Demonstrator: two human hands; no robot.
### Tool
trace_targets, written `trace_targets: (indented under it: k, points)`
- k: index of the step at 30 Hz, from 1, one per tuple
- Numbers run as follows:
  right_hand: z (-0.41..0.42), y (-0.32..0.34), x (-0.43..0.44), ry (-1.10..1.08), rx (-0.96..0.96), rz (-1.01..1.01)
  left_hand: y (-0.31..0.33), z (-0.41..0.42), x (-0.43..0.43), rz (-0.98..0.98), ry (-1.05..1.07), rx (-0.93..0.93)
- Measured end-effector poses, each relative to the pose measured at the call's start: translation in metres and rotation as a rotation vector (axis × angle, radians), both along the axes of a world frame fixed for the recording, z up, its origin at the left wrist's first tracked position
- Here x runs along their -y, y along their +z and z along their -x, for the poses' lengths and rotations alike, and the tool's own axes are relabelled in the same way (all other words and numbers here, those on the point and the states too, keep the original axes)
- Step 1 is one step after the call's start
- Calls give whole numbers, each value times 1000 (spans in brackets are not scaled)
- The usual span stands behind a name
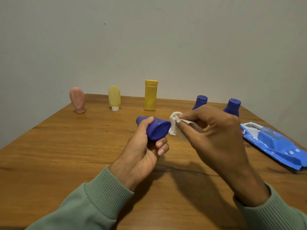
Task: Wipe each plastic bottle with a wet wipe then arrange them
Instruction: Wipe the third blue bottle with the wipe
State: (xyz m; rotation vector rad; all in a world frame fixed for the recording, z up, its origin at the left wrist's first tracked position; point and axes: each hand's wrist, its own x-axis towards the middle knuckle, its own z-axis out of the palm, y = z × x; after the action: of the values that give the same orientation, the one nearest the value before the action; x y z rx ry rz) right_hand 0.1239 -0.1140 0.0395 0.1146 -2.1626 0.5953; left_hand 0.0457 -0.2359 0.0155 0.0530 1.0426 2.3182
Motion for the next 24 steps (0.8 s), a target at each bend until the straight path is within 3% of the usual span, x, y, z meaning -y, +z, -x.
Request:
trace_targets:
  k: [5,9,14,19,24]
  points:
    - [-2,-4,12,12,82,-53,0,-2,0,6,-9,-8]
    - [-3,-10,23,57,178,-143,0,1,0,-45,-61,99]
    - [-2,0,10,-33,177,-74,-3,1,-3,-17,-7,0]
    - [-4,-2,19,93,332,-117,-5,3,-2,-20,-46,71]
    - [0,-5,11,-14,175,-77,-6,3,-3,-17,-18,-1]
